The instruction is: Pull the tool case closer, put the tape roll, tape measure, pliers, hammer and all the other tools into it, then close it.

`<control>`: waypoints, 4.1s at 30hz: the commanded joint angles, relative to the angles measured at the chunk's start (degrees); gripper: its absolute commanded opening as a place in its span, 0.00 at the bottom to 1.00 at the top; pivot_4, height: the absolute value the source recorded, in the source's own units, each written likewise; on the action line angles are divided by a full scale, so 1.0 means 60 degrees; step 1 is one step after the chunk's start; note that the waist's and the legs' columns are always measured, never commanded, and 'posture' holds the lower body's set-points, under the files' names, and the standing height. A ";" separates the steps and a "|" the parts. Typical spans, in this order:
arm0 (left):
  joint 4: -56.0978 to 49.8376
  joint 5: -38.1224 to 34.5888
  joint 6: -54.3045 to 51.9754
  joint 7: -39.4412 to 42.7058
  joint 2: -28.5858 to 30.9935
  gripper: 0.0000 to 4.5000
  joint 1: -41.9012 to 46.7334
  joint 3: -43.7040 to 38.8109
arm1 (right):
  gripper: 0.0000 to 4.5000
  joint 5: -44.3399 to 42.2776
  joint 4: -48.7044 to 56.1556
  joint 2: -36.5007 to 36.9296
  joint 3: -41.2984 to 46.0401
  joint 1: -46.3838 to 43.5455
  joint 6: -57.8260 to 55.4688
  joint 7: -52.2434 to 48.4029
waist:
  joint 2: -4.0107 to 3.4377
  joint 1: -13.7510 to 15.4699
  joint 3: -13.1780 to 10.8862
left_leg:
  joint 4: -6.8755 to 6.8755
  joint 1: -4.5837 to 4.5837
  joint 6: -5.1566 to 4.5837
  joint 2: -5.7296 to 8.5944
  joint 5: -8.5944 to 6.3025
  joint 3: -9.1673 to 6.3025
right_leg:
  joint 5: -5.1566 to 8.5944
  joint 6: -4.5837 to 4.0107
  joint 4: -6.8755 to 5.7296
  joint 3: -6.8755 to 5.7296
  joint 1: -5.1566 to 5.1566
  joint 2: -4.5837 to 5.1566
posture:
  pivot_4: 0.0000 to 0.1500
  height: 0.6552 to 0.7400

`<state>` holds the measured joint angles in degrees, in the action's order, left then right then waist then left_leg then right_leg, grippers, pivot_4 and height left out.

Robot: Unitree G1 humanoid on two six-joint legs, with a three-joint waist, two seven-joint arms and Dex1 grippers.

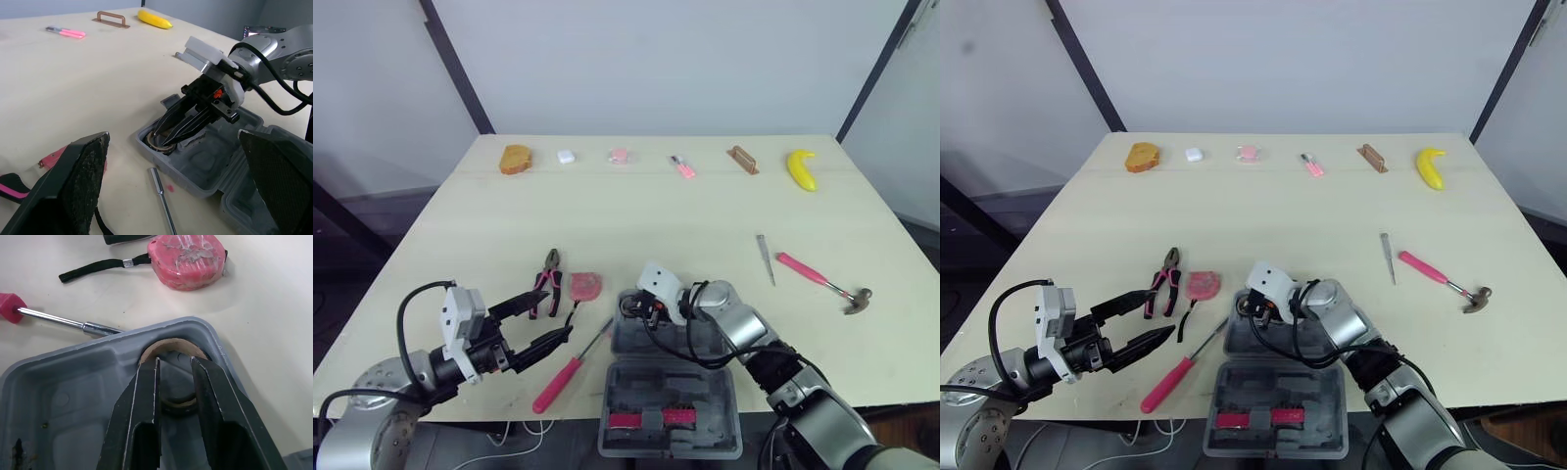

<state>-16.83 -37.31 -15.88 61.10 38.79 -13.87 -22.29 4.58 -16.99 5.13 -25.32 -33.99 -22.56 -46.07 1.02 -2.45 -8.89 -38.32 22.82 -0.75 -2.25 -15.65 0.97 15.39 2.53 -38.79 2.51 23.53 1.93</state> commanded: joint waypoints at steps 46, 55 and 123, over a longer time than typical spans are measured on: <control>0.5116 0.0849 0.2600 0.0061 -0.0051 1.00 -0.0710 -0.1926 | 0.66 -0.5776 0.0855 0.4335 1.0606 0.9624 0.4700 -0.1748 | 0.0026 0.0077 0.0012 | 0.0002 -0.0016 -0.0005 -0.0003 -0.0002 0.0046 | 0.0005 0.0005 0.0035 0.0039 -0.0012 -0.0021 | 1.00 1.00; 0.5121 0.0820 0.2583 0.0162 -0.0053 1.00 -0.0629 -0.1830 | 0.97 -0.5821 0.0360 0.4404 1.0553 0.9448 0.4985 -0.1879 | 0.0030 0.0080 0.0018 | 0.0001 -0.0019 -0.0005 -0.0004 -0.0002 0.0048 | 0.0004 0.0006 0.0033 0.0042 -0.0013 -0.0019 | 1.00 1.00; 0.2136 0.3781 -0.0418 -0.6549 -0.3563 0.48 0.1938 0.2591 | 1.00 -0.6221 0.6753 0.5361 0.6637 0.7154 0.2160 -0.1839 | 0.0048 0.0302 0.0037 | -0.0028 -0.0016 -0.0004 0.0018 -0.0001 0.0002 | -0.0001 0.0010 -0.0004 0.0030 -0.0029 -0.0037 | 1.00 1.00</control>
<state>-3.84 -15.31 -19.34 22.60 17.41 -2.47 -6.26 -32.69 22.42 37.22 14.21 9.25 -10.77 -57.21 1.30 -0.64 -8.67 -38.49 22.73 -0.77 -2.15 -15.66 0.98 15.38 2.59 -38.82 2.69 23.36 1.71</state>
